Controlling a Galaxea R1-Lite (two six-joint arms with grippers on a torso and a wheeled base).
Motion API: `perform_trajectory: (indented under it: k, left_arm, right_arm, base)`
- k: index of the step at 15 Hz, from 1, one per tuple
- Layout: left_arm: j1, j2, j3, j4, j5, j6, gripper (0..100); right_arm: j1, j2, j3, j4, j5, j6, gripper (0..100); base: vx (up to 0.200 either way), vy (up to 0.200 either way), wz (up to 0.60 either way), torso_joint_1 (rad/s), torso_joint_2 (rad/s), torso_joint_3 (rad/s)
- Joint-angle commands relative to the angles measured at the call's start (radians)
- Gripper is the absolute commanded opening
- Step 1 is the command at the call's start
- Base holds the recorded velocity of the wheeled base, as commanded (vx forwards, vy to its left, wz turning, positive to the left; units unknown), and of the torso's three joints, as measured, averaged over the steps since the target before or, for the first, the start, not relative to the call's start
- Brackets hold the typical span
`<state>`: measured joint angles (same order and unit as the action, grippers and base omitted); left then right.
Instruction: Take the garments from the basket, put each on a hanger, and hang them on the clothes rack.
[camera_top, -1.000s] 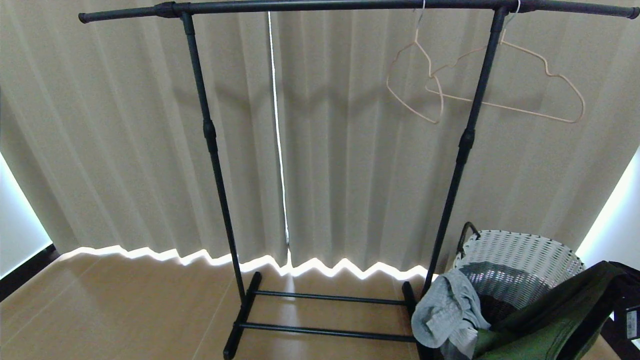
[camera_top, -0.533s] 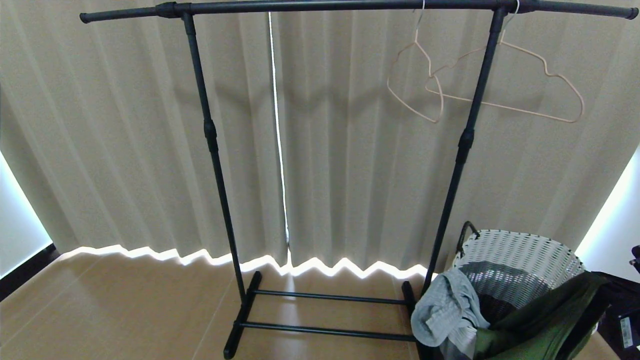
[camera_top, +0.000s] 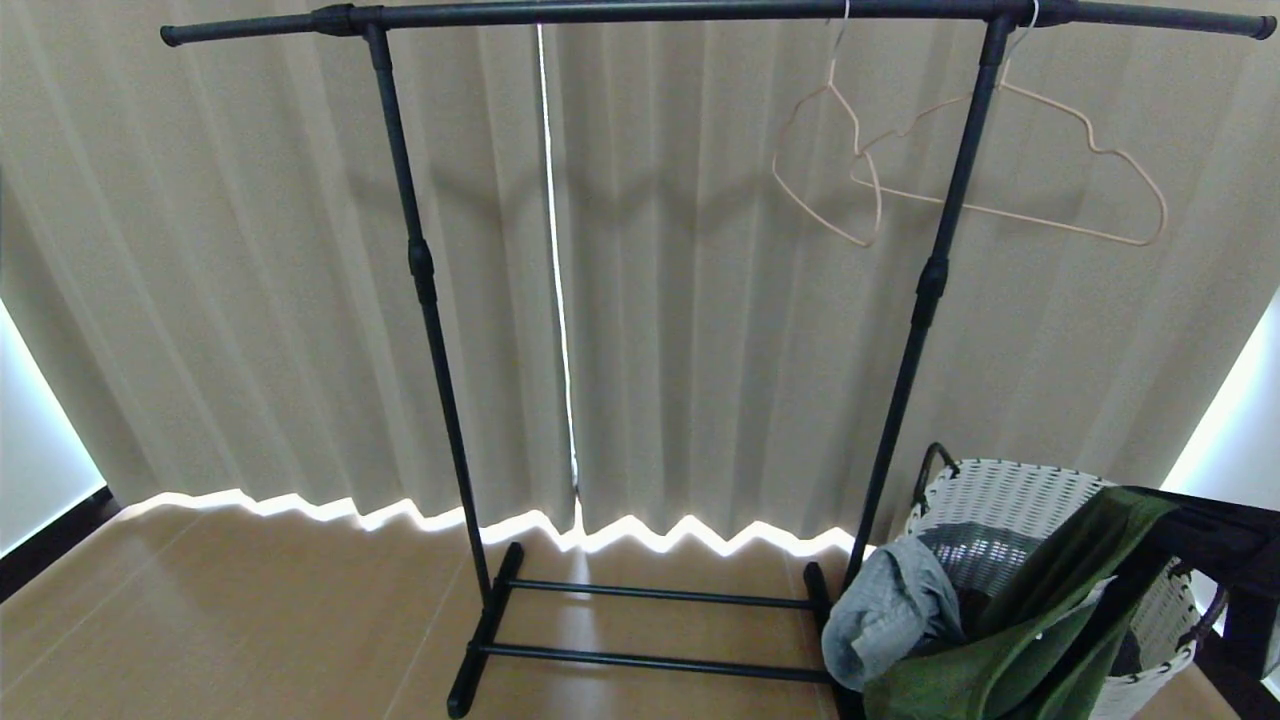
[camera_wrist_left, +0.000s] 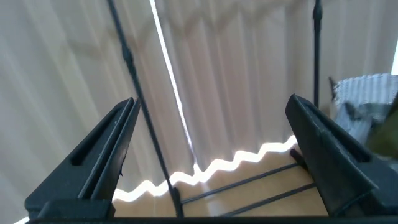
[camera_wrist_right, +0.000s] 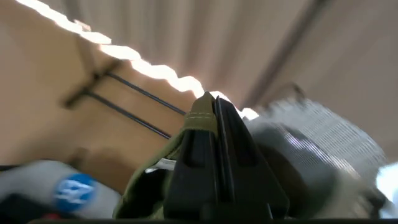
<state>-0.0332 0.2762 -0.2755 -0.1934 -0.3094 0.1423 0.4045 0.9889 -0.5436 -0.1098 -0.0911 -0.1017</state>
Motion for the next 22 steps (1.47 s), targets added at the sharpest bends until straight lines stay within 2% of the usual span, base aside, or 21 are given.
perform_trajectory:
  k: [1, 2, 4, 6, 7, 8, 10, 13, 17, 20, 22]
  left_arm:
    - [-0.083, 0.368, -0.14, -0.104, -0.005, 0.005, 100]
    - [-0.155, 0.489, -0.174, -0.13, 0.001, 0.003, 100]
    - [-0.266, 0.62, -0.231, -0.132, 0.013, -0.007, 100]
    - [-0.452, 0.791, -0.295, -0.139, 0.113, -0.055, 100]
    - [-0.567, 0.864, -0.327, -0.139, 0.193, -0.09, 100]
    - [-0.567, 0.864, -0.327, -0.139, 0.193, -0.09, 100]
    - [-0.787, 1.026, -0.398, -0.138, 0.337, -0.181, 100]
    - [-0.872, 1.138, -0.404, -0.138, 0.346, -0.181, 100]
    - [-0.976, 1.265, -0.478, -0.139, 0.337, -0.21, 100]
    - [-1.107, 1.388, -0.562, -0.179, 0.345, -0.395, 100]
    - [-1.13, 1.453, -0.602, -0.182, 0.348, -0.428, 100]
  right_arm:
    - [0.076, -0.021, -0.05, 0.015, 0.001, 0.017, 0]
    - [0.079, -0.019, -0.056, 0.015, 0.001, 0.017, 0]
    - [0.094, -0.009, -0.082, 0.016, 0.002, 0.017, 0]
    - [0.119, 0.014, -0.122, 0.015, 0.031, 0.019, 0]
    - [0.119, 0.027, -0.131, 0.01, 0.051, 0.019, 0]
    - [0.119, 0.027, -0.131, 0.01, 0.051, 0.019, 0]
    - [0.119, 0.076, -0.136, 0.001, 0.083, 0.019, 0]
    - [0.119, 0.146, -0.167, -0.002, 0.09, 0.023, 0]
    - [0.125, 0.211, -0.177, -0.073, 0.09, 0.023, 0]
    - [0.172, 0.215, -0.18, -0.09, 0.09, 0.023, 0]
    - [0.174, 0.212, -0.18, -0.09, 0.09, 0.023, 0]
  base:
    - [0.0, 0.0, 0.0, 0.0, 0.0, 0.0]
    - [0.0, 0.0, 0.0, 0.0, 0.0, 0.0]
    - [0.0, 0.0, 0.0, 0.0, 0.0, 0.0]
    - [0.0, 0.0, 0.0, 0.0, 0.0, 0.0]
    - [0.0, 0.0, 0.0, 0.0, 0.0, 0.0]
    - [0.0, 0.0, 0.0, 0.0, 0.0, 0.0]
    - [0.0, 0.0, 0.0, 0.0, 0.0, 0.0]
    - [0.0, 0.0, 0.0, 0.0, 0.0, 0.0]
    - [0.0, 0.0, 0.0, 0.0, 0.0, 0.0]
    - [0.0, 0.0, 0.0, 0.0, 0.0, 0.0]
    - [0.0, 0.0, 0.0, 0.0, 0.0, 0.0]
